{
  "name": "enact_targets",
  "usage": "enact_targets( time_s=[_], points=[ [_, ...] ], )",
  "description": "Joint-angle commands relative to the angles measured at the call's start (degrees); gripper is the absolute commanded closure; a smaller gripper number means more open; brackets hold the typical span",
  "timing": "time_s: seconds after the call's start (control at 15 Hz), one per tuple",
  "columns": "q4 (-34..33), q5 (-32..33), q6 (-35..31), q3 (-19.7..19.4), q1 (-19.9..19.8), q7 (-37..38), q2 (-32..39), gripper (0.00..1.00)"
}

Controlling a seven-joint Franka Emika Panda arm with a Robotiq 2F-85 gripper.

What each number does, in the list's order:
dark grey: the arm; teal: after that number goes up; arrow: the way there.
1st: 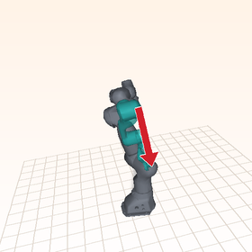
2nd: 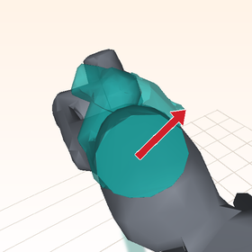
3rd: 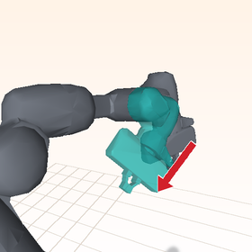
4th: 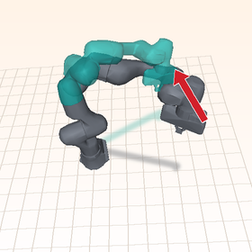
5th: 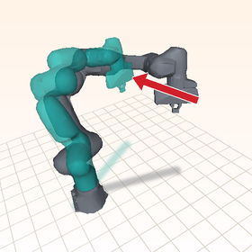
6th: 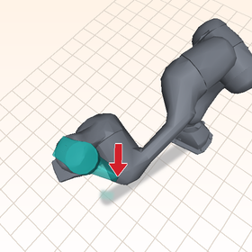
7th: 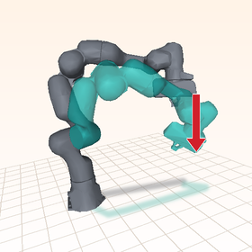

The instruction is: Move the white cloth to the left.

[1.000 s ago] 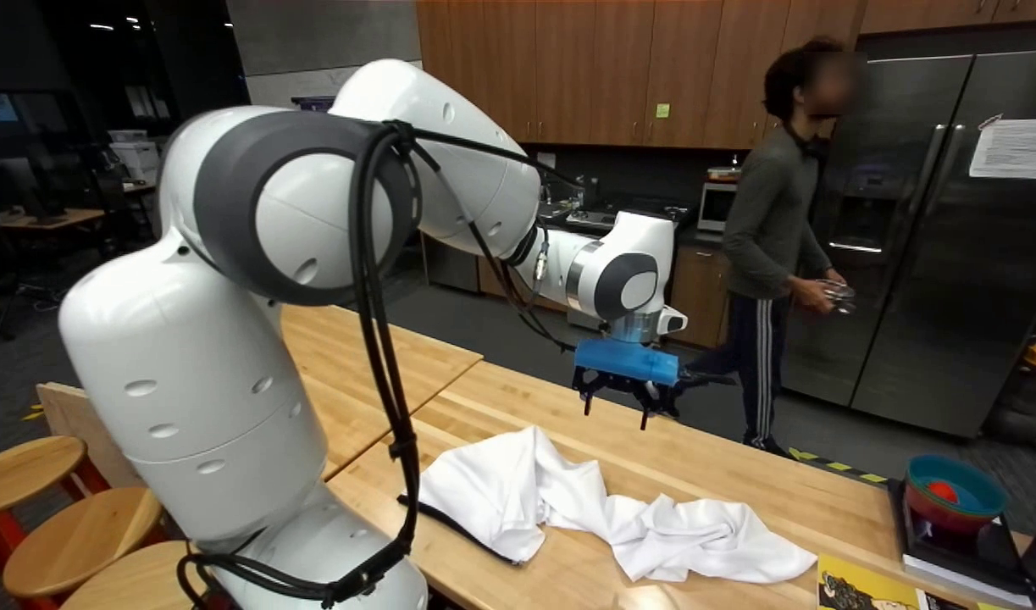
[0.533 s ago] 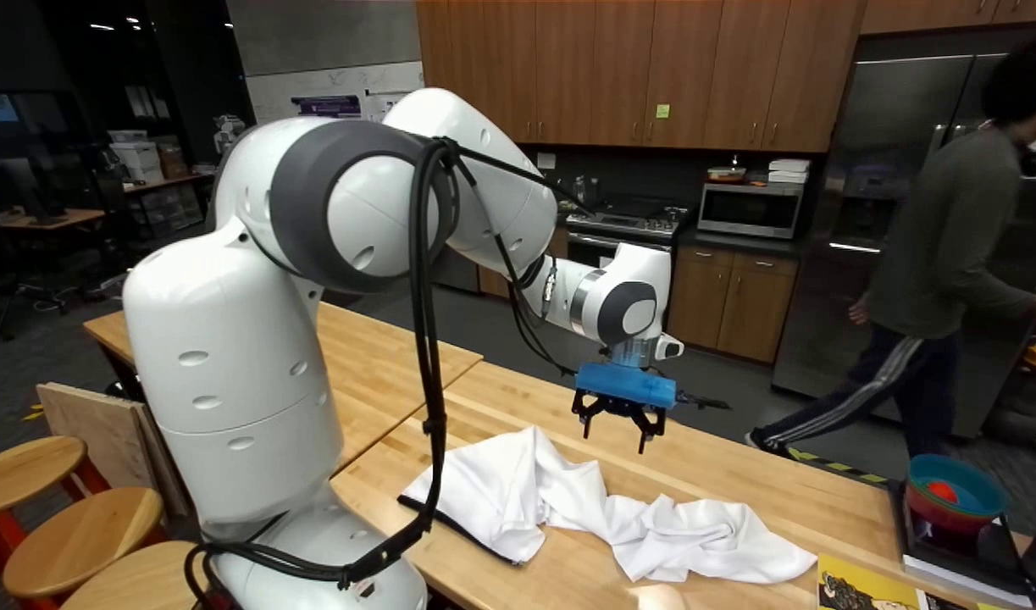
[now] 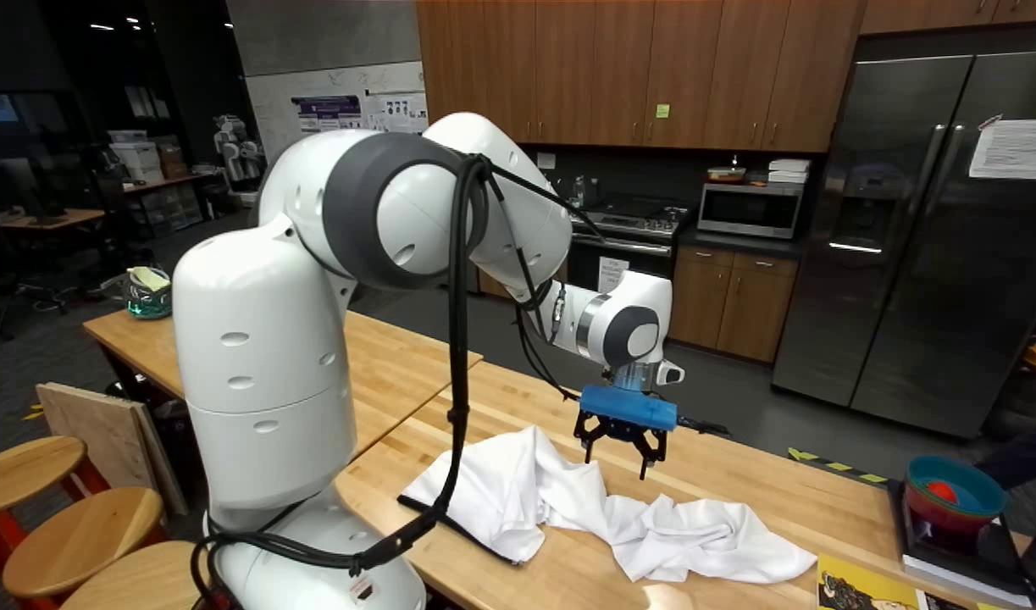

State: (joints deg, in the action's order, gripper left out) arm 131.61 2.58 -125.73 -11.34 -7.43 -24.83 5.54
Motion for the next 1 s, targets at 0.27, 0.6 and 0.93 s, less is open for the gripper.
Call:
enact_targets(
  time_s=[0.27, 0.6, 0.93],
  points=[
    [-0.74, 1.41, -0.03, 1.05, -1.56, 0.51, 0.21, 0.00],
    [-1.12, 1.07, 0.05, 1.75, -1.51, -0.36, 1.66, 0.00],
    [-1.23, 0.71, 0.51, 2.61, -2.05, -0.83, 6.42, 0.00]
  ],
)
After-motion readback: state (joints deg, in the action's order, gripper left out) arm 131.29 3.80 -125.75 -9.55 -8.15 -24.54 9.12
